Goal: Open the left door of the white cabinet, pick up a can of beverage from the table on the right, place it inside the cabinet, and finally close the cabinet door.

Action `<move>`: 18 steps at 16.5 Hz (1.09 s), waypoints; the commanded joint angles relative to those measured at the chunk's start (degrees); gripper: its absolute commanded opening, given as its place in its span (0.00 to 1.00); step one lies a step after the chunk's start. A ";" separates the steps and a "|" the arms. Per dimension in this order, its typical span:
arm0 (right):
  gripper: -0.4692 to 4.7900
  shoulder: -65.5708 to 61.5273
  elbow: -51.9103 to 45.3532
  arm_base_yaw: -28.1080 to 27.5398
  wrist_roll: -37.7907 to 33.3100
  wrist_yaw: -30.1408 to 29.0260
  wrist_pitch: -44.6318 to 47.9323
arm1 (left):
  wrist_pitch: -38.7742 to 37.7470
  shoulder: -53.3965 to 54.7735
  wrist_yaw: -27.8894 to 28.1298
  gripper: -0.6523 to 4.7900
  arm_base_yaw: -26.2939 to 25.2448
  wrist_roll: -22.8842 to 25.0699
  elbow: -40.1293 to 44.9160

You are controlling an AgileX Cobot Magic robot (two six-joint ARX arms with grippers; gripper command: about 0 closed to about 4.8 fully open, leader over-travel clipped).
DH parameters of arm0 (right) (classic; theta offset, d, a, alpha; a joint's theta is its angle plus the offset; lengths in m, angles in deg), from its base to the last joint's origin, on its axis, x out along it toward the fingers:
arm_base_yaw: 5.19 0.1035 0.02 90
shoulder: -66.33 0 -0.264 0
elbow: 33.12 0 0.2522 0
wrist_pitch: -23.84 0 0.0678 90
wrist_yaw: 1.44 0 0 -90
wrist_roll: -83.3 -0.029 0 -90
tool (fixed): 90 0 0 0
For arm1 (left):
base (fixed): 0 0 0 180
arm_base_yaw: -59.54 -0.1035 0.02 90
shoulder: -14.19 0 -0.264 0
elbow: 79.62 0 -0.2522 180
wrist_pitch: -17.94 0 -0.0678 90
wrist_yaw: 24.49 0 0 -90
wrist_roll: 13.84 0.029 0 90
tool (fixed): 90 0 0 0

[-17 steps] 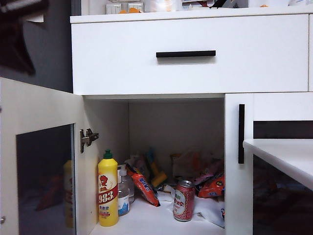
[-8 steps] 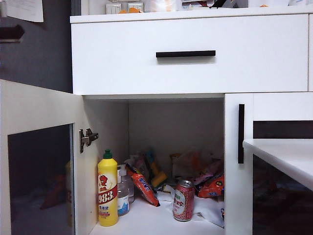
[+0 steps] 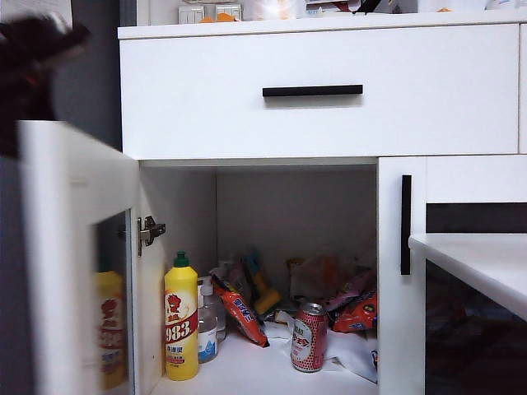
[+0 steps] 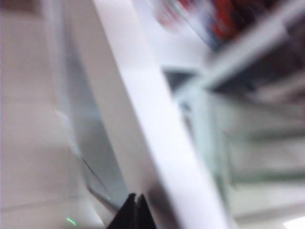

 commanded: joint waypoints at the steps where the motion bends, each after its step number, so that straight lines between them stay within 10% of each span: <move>1: 0.79 0.57 0.26 -0.04 0.20 1.03 0.61 | 13.38 6.49 -4.55 0.11 0.09 0.07 -0.04; 13: 0.79 0.52 0.22 -0.07 0.59 8.57 -3.39 | 49.53 26.34 -8.11 0.11 4.35 2.84 -0.98; 18: 0.79 0.48 0.15 -0.07 0.61 13.05 -5.05 | 51.25 38.71 -8.17 0.11 4.94 2.95 -10.84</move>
